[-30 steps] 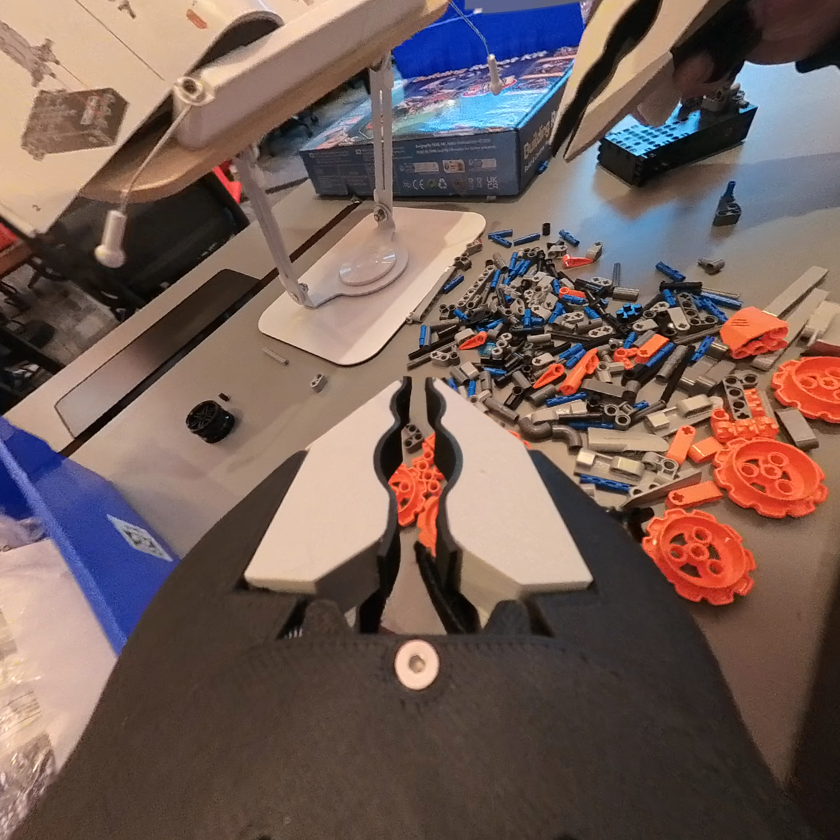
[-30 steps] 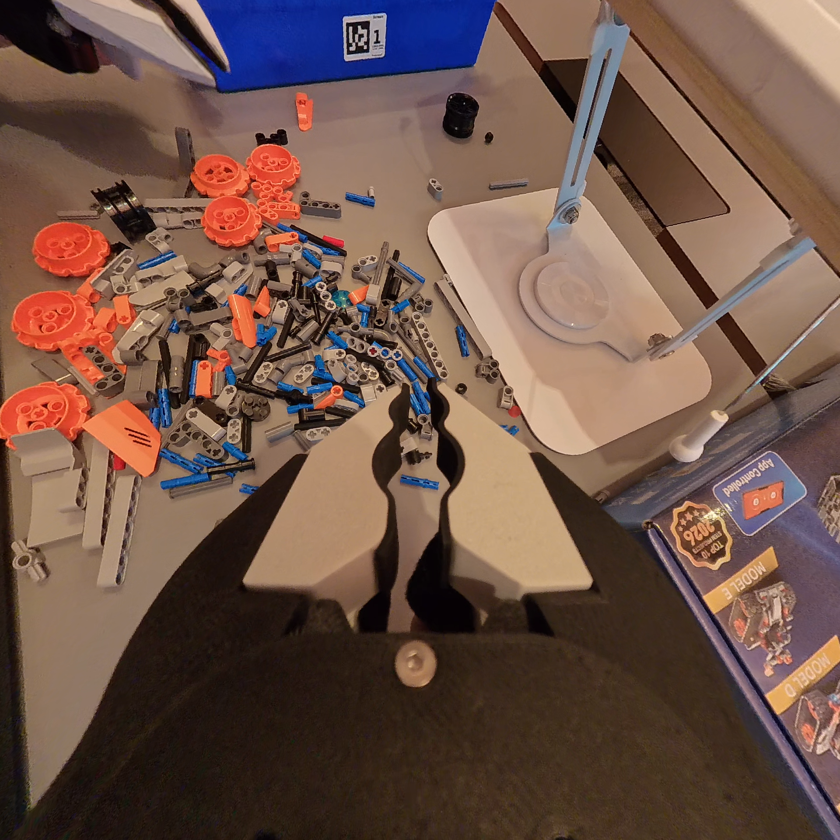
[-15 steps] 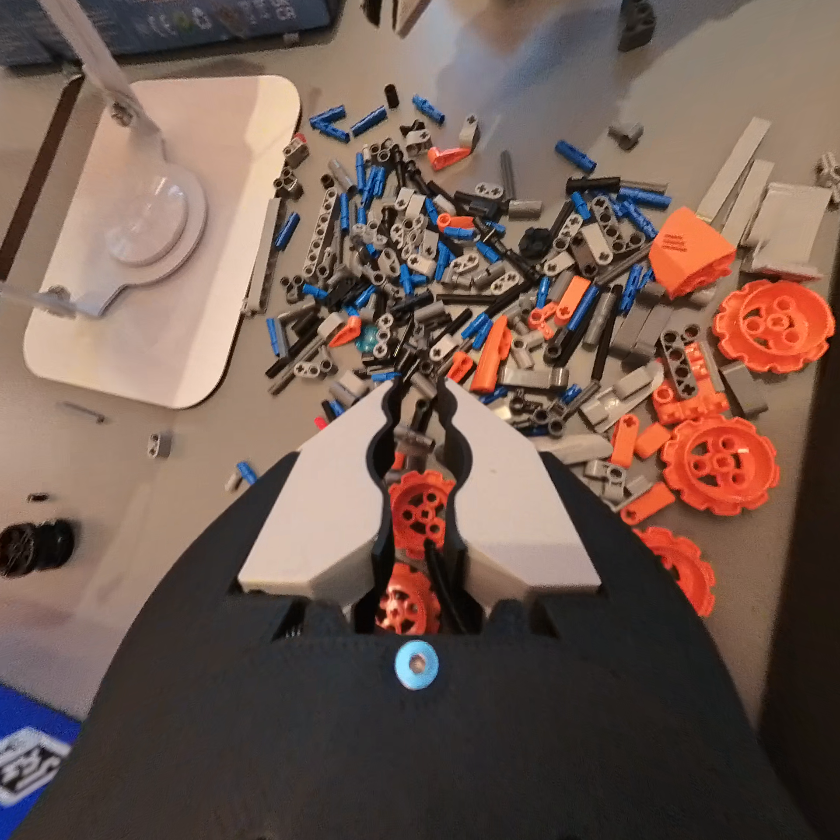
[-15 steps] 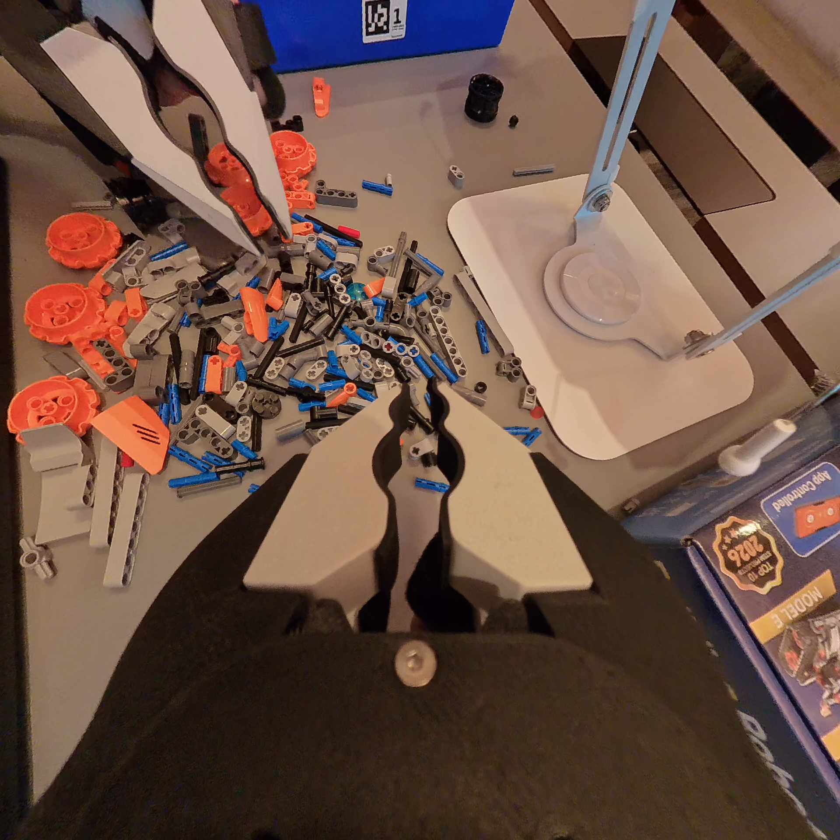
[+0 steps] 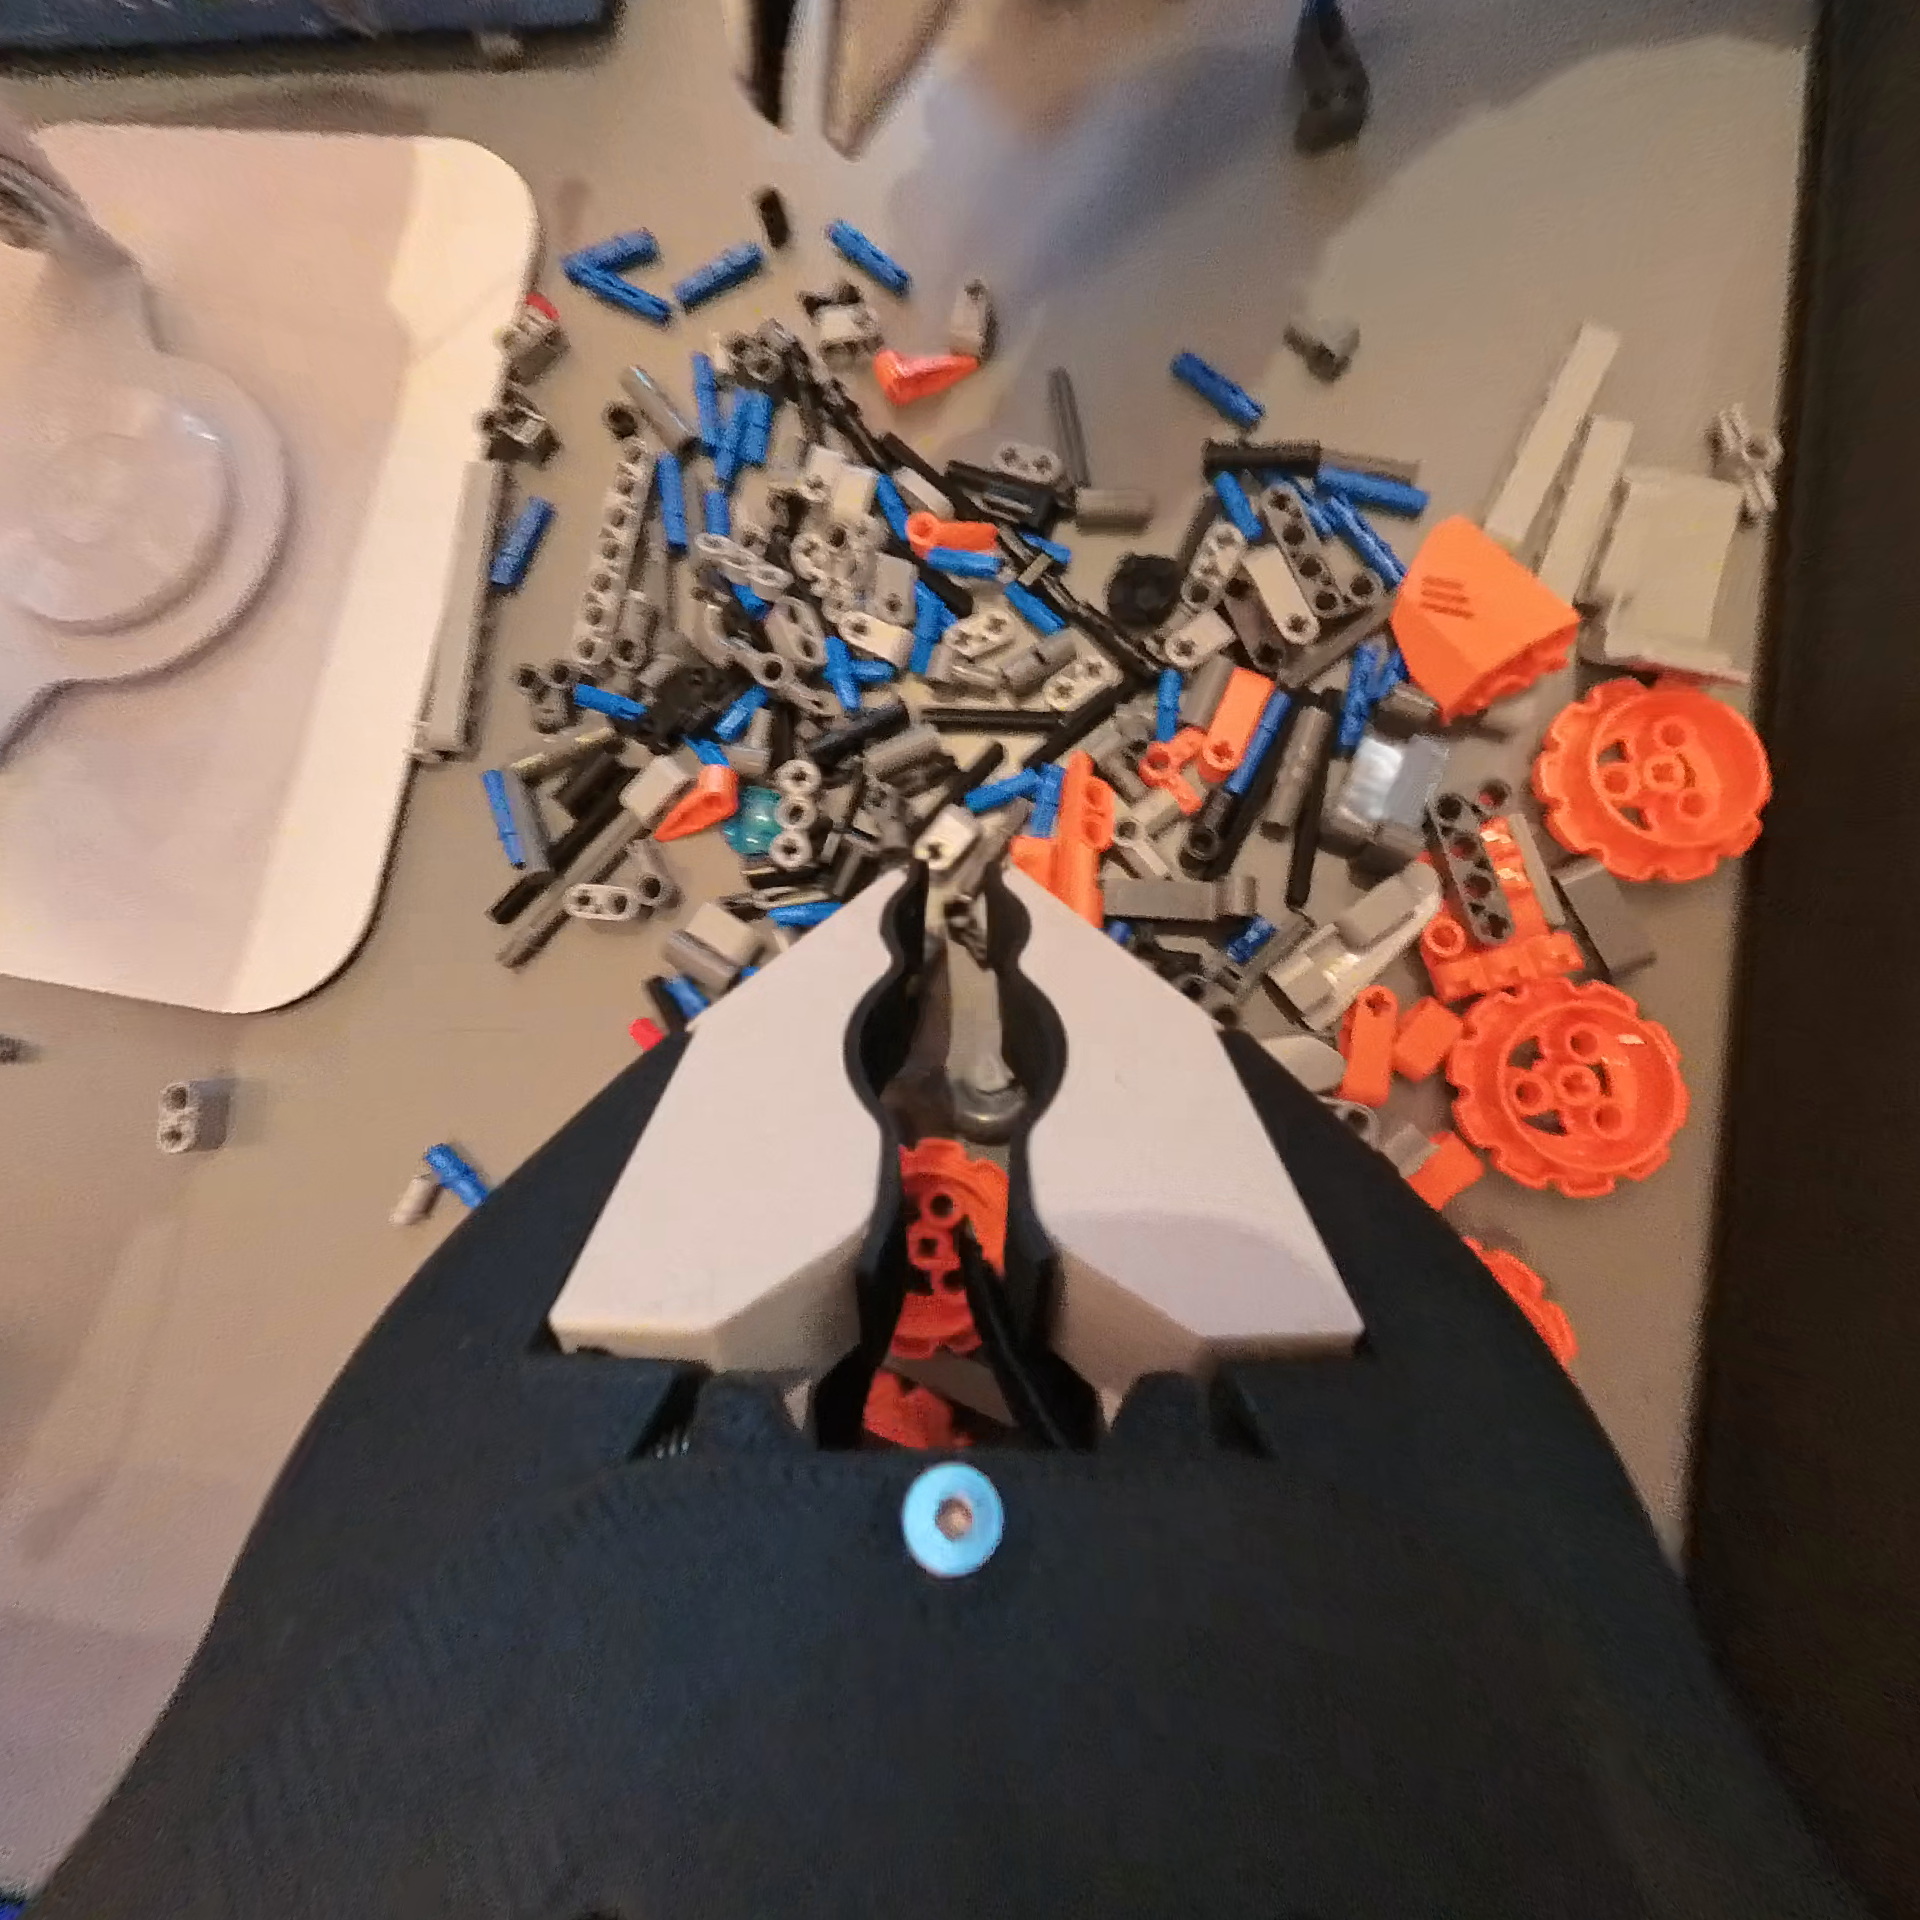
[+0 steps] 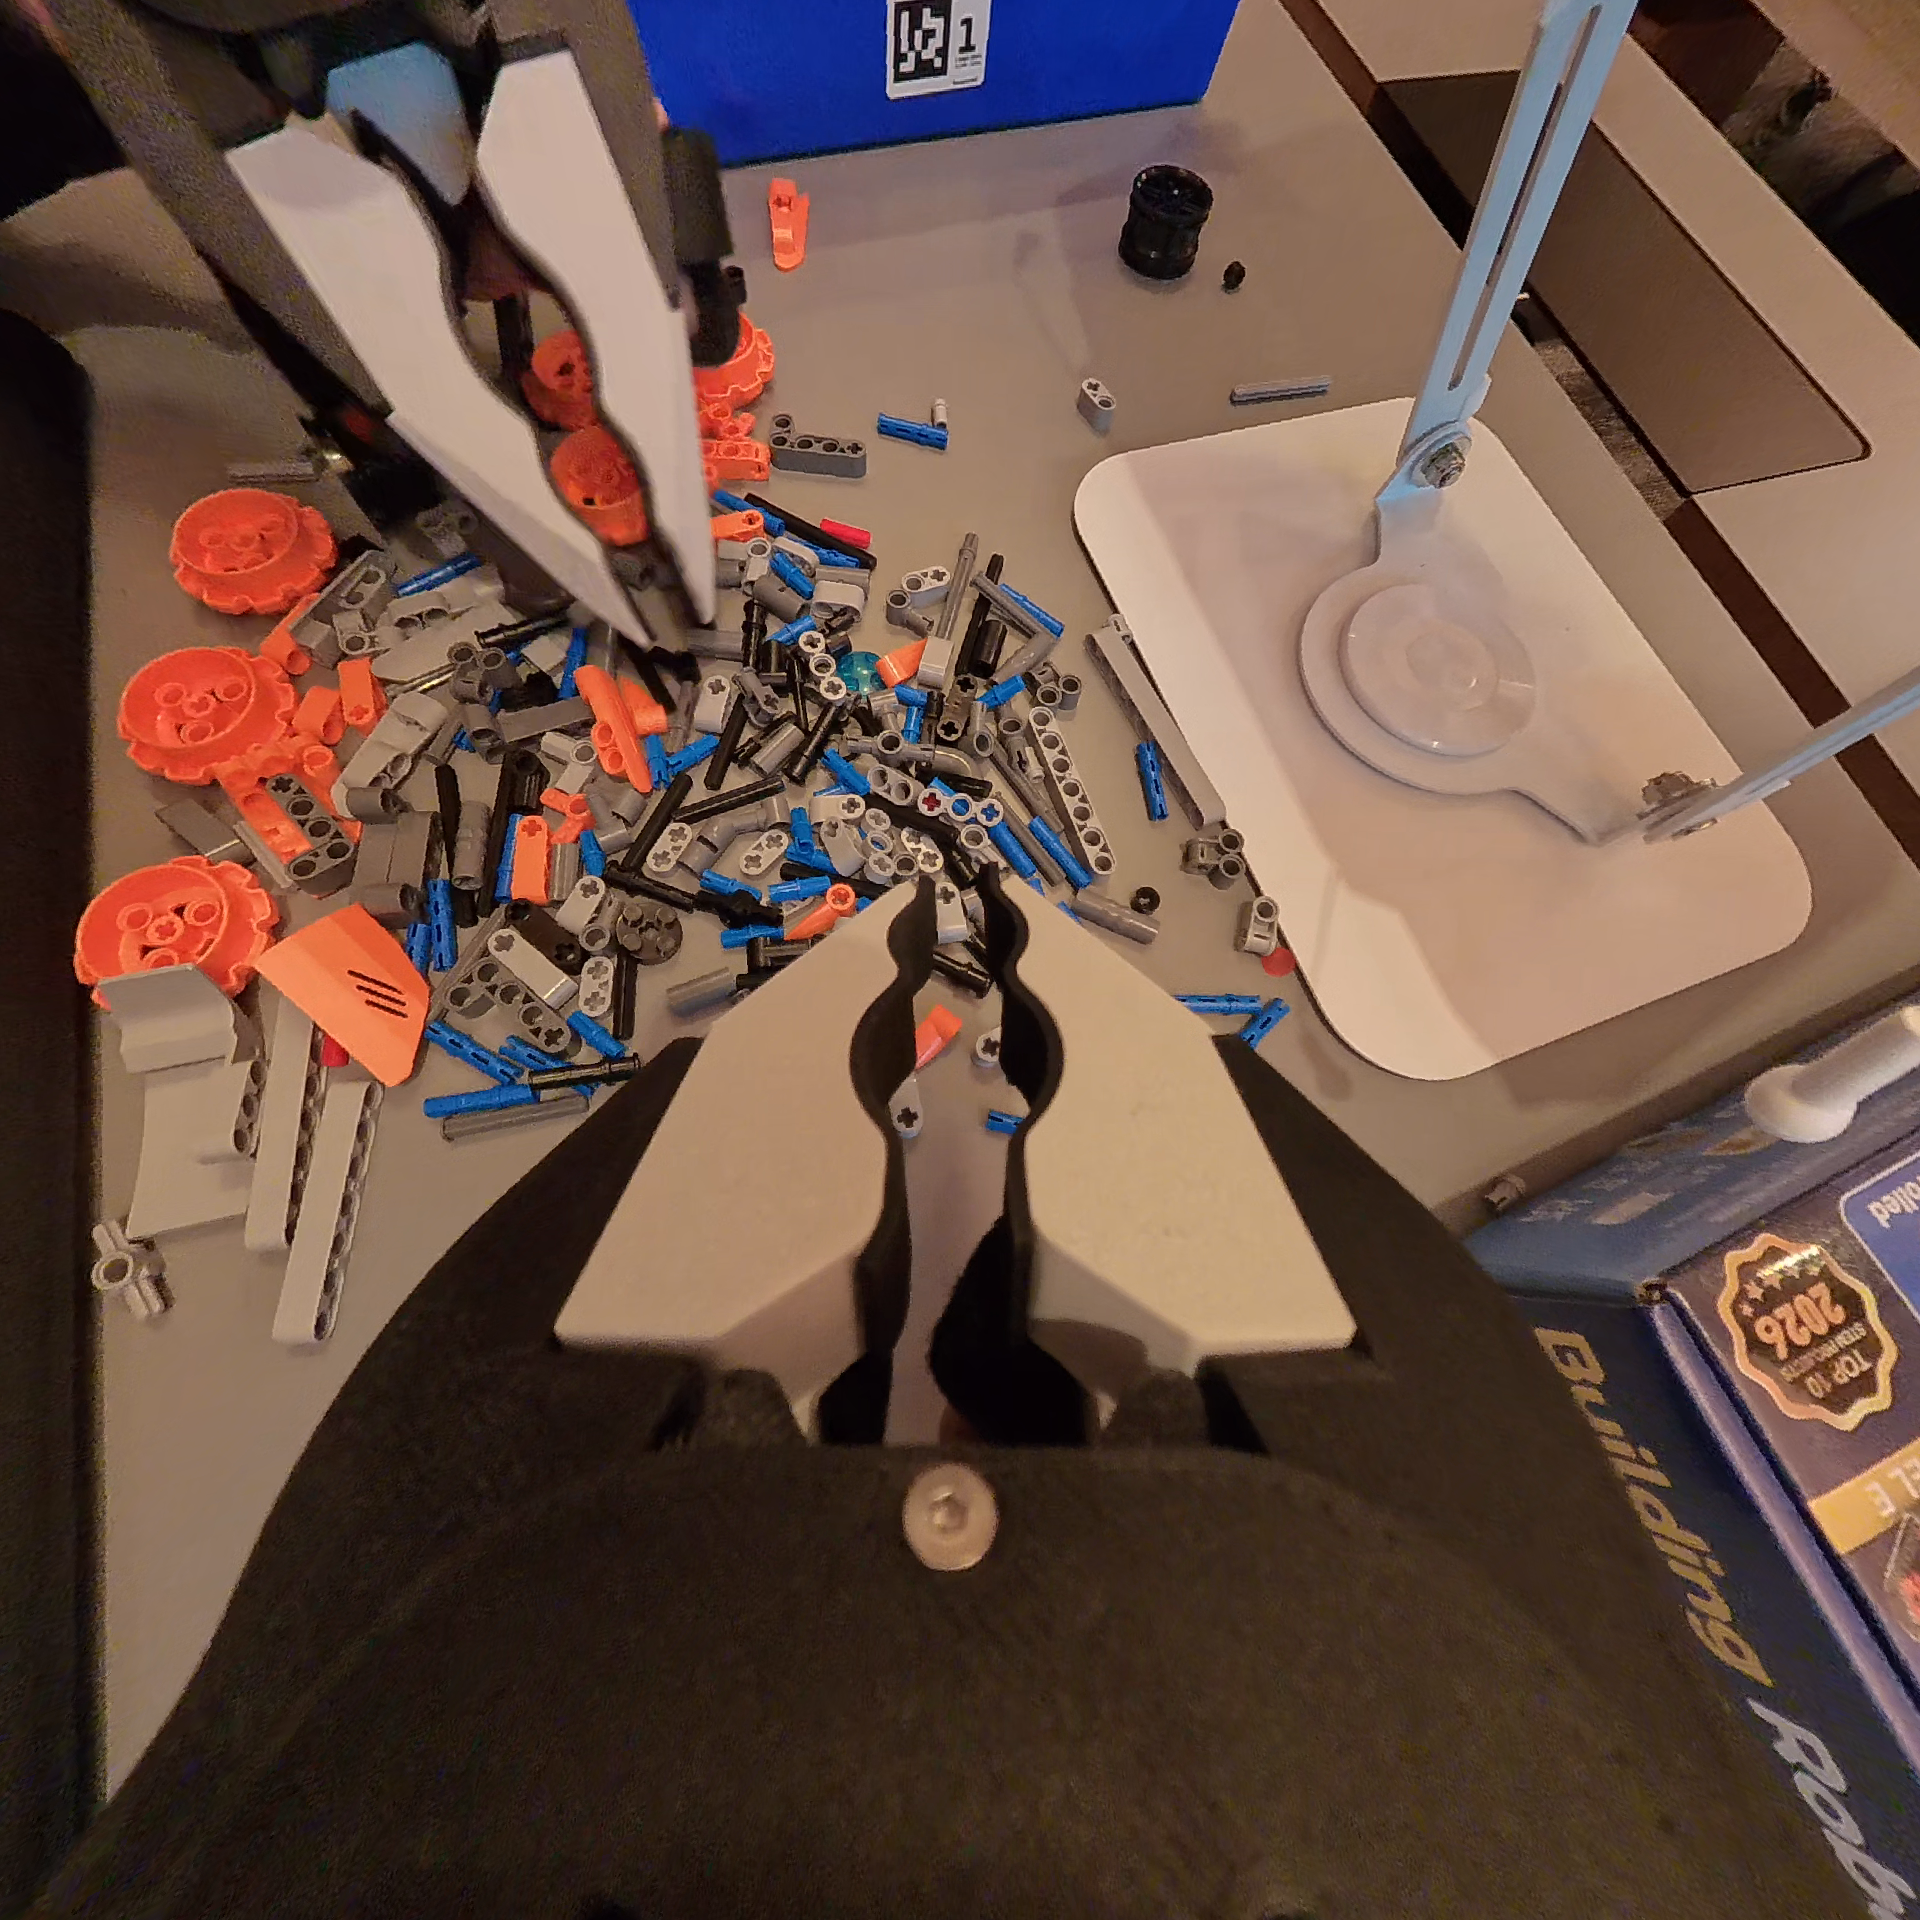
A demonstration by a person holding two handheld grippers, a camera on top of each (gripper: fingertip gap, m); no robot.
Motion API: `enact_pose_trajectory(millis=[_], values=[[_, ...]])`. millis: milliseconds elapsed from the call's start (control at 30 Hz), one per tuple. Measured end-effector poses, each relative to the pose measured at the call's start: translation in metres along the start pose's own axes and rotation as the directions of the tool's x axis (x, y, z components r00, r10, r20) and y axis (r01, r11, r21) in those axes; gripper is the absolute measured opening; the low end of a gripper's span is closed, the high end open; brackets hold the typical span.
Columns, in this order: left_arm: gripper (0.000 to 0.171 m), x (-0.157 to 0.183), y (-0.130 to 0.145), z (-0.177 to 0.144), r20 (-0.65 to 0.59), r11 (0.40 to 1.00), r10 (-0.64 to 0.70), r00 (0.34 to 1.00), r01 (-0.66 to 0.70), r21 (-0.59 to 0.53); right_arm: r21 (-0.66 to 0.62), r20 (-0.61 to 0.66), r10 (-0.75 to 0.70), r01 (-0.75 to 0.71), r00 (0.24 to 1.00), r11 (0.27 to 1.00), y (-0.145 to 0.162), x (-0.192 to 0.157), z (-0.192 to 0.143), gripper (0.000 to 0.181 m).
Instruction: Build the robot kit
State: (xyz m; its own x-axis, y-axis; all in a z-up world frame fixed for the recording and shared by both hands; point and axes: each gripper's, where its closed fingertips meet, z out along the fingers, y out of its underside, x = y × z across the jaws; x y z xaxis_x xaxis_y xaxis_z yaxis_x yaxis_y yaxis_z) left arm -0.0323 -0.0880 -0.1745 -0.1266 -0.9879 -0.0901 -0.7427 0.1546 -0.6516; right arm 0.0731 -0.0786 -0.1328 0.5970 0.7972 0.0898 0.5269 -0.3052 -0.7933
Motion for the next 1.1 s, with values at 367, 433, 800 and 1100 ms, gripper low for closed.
enact_pose_trajectory(millis=[367,433,800,1100], values=[[0.013,-0.025,0.010,0.008,0.074,0.996,0.043,0.996,-0.037,-0.076,0.007,0.000,-0.001,0.001,1.000,1.000,-0.001,-0.001,-0.002,0.007],[0.012,-0.022,0.014,0.007,0.051,0.996,0.033,0.998,-0.028,-0.088,0.008,0.002,0.000,0.000,1.000,1.000,-0.002,-0.001,-0.002,0.007],[0.009,0.005,0.024,-0.004,-0.089,0.993,0.004,0.996,-0.015,-0.118,0.003,0.002,0.001,-0.001,1.000,1.000,0.000,0.000,-0.002,0.007],[0.022,-0.010,0.013,-0.015,-0.023,0.999,0.004,1.000,-0.005,-0.054,0.006,0.000,0.004,-0.004,1.000,1.000,-0.001,0.001,-0.003,0.007]])
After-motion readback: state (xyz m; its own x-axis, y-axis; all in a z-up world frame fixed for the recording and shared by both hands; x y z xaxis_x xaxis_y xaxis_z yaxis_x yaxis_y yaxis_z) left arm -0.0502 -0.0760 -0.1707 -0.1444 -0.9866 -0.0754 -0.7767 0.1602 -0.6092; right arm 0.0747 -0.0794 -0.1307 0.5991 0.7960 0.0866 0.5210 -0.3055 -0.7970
